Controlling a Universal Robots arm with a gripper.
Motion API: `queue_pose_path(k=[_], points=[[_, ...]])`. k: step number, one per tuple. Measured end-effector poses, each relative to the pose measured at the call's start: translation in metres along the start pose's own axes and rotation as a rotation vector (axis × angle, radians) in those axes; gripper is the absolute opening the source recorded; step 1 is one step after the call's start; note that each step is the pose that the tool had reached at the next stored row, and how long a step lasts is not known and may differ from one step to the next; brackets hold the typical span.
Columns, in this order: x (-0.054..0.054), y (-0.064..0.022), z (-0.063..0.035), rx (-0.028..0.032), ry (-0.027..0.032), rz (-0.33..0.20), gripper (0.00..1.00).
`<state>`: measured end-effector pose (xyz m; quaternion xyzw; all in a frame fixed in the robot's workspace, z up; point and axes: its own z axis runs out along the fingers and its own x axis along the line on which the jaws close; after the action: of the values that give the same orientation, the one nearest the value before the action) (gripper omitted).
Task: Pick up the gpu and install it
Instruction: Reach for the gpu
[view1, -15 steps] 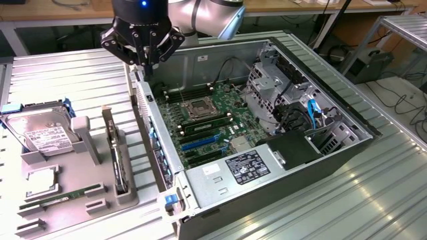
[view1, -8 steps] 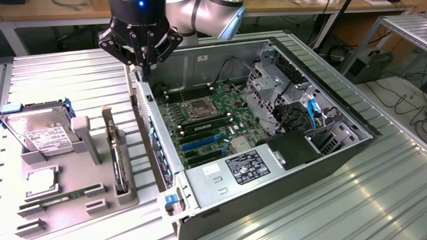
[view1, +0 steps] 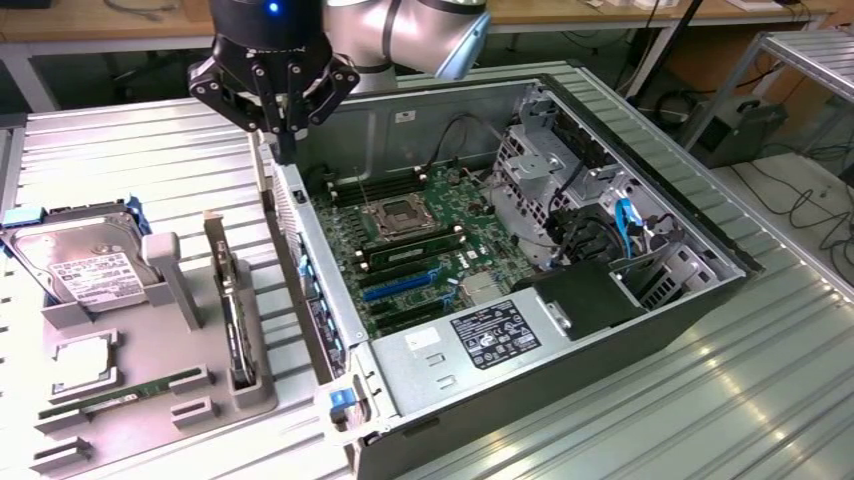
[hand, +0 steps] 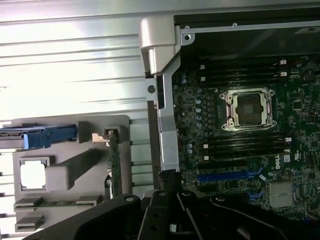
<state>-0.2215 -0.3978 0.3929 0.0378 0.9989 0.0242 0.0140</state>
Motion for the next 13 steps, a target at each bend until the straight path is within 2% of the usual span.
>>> queue_pose_path(k=[13], points=[[0.0069, -0.0005, -0.0001, 0.0000, 0.0000, 0.000, 0.11]])
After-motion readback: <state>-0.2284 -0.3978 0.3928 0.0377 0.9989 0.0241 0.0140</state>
